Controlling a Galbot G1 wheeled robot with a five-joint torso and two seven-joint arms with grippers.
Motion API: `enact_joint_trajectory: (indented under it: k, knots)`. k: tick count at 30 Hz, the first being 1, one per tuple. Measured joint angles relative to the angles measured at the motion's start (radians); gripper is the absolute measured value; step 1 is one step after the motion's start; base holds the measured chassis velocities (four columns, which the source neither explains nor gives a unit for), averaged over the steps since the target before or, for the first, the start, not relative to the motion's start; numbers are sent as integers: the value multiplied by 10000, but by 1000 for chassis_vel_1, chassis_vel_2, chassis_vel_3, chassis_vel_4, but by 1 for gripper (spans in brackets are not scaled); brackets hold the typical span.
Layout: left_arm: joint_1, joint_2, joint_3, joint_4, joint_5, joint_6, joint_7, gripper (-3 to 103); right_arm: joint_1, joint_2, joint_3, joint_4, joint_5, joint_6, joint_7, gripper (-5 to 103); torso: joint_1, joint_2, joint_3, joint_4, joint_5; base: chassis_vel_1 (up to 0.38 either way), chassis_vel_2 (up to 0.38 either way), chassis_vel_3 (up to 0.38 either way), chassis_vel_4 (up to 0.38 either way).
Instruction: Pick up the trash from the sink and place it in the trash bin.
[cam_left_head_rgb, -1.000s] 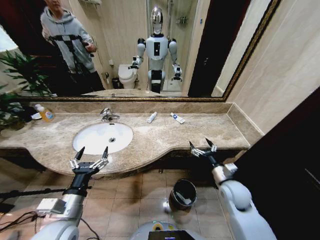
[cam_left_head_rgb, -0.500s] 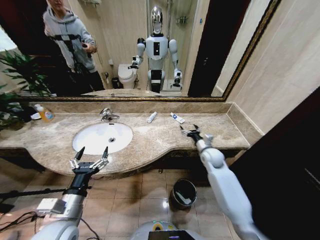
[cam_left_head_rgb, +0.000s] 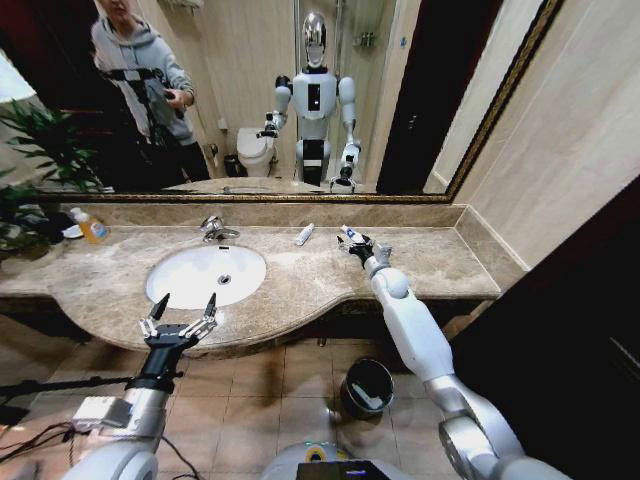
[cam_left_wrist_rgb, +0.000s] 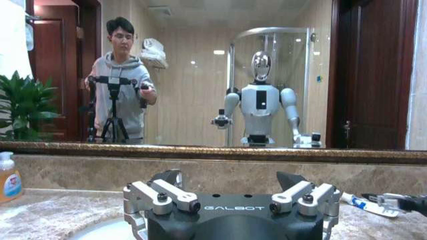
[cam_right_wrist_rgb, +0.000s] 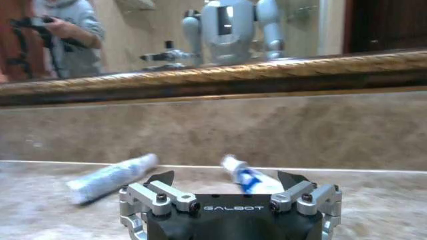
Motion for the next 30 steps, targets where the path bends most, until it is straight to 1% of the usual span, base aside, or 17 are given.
enact_joint_trajectory:
  k: [3, 6, 10, 16, 17, 23, 24, 25, 26, 29, 30]
  knots:
    - [0, 0, 0, 0, 0, 0, 0, 100, -9, -157, 487, -303, -145, 140, 119, 100, 0, 1, -1, -6, -1, 0, 0, 0, 0]
    - [0, 0, 0, 0, 0, 0, 0, 100, 176, -137, 629, -752, -297, 261, 159, 100, -1, 1, -1, -7, 1, 0, 0, 0, 0]
    - [0, 1, 0, 0, 0, 0, 0, 100, 408, -56, 588, -1161, -291, 265, 140, 100, -1, 1, -1, -2, 0, 0, 0, 0, 0]
    - [0, 0, 0, 0, 0, 0, 0, 100, 722, 219, 545, -1739, -293, 249, 66, 100, -1, 1, -1, -1, 1, 0, 0, 0, 0]
    - [0, 0, 0, 0, 0, 0, 0, 100, 881, 338, 545, -2081, -302, 270, 42, 100, -1, 1, -1, -1, 0, 0, 0, 0, 0]
    - [0, 0, 0, 0, -1, 0, 0, 100, 1172, 433, 548, -2677, -365, 416, 10, 100, -1, 1, -1, -2, 0, 0, 0, 0, 0]
    - [0, 0, 0, 0, 0, 0, 0, 100, 1214, 434, 548, -2756, -367, 453, 1, 103, -1, 1, -1, -2, -1, 0, 0, 0, 0]
    - [0, 0, 0, 0, 0, 0, 0, 100, 1254, 437, 548, -2846, -367, 523, -4, 99, -1, 1, 0, -2, 0, 0, 0, 0, 0]
    - [0, 0, 0, 0, 0, 0, 0, 100, 1254, 437, 548, -2846, -367, 523, -4, 99, -1, 1, 0, -2, 0, 0, 0, 0, 0]
    - [0, 0, 0, 0, 0, 0, 0, 100, 1318, 458, 560, -2969, -368, 623, -23, 84, 0, 1, -1, -2, 0, 0, 0, 0, 0]
    - [0, 0, 0, 0, 0, 0, 0, 100, 1318, 458, 560, -2969, -368, 623, -23, 84, 0, 1, -1, -2, 0, 0, 0, 0, 0]
